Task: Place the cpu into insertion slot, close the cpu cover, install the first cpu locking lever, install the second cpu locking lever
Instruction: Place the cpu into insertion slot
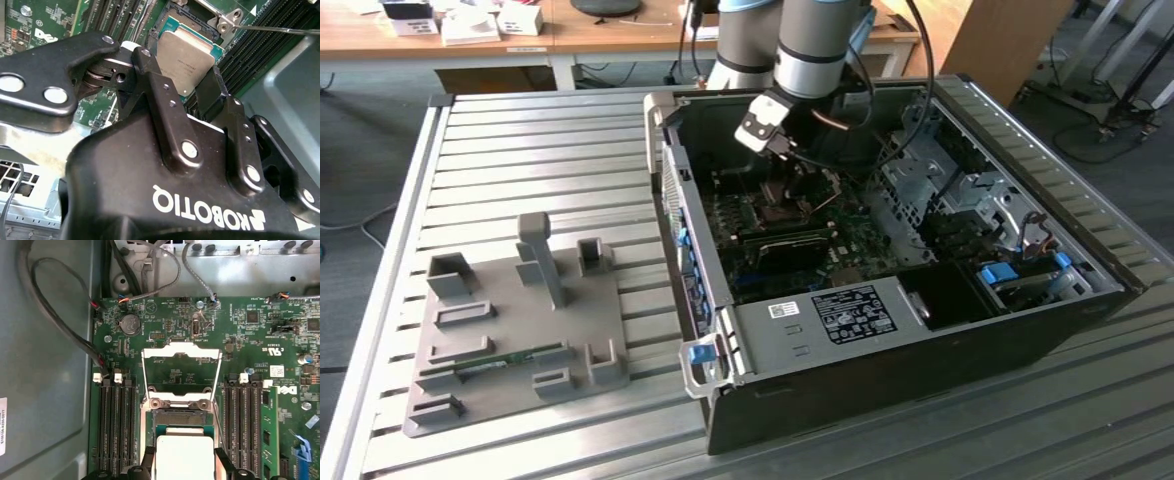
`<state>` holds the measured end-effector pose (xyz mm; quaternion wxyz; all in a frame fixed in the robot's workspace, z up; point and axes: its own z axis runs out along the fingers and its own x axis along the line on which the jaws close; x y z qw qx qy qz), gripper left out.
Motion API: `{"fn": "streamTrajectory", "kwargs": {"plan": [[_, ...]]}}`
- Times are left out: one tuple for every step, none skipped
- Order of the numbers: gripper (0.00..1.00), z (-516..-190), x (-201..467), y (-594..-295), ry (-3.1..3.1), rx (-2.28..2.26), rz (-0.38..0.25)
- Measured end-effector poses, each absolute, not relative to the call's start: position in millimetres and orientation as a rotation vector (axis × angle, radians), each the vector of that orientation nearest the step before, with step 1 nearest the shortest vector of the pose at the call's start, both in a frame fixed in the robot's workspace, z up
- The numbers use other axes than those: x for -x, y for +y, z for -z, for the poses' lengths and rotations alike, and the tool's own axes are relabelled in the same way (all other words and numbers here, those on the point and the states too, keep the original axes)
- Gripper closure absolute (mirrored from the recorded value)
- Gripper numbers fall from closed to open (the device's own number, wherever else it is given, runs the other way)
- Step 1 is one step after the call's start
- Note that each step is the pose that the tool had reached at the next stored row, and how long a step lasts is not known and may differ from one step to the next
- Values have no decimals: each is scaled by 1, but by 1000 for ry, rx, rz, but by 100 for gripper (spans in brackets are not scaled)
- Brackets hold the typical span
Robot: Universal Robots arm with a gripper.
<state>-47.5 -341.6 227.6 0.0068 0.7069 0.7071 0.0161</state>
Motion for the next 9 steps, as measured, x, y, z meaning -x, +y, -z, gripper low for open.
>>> {"fn": "streamTrajectory", "kwargs": {"plan": [[46,-226,47,-341,2213,-2211,-51],[46,-225,47,-341,2214,-2211,-52],[46,-224,47,-341,2214,-2210,-52],[46,-223,47,-340,2215,-2210,-52],[46,-222,47,-340,2215,-2210,-53],[46,-220,47,-340,2215,-2210,-53],[46,-219,47,-340,2215,-2210,-53],[46,-218,47,-339,2216,-2210,-53],[46,-217,47,-339,2216,-2210,-53]]}}
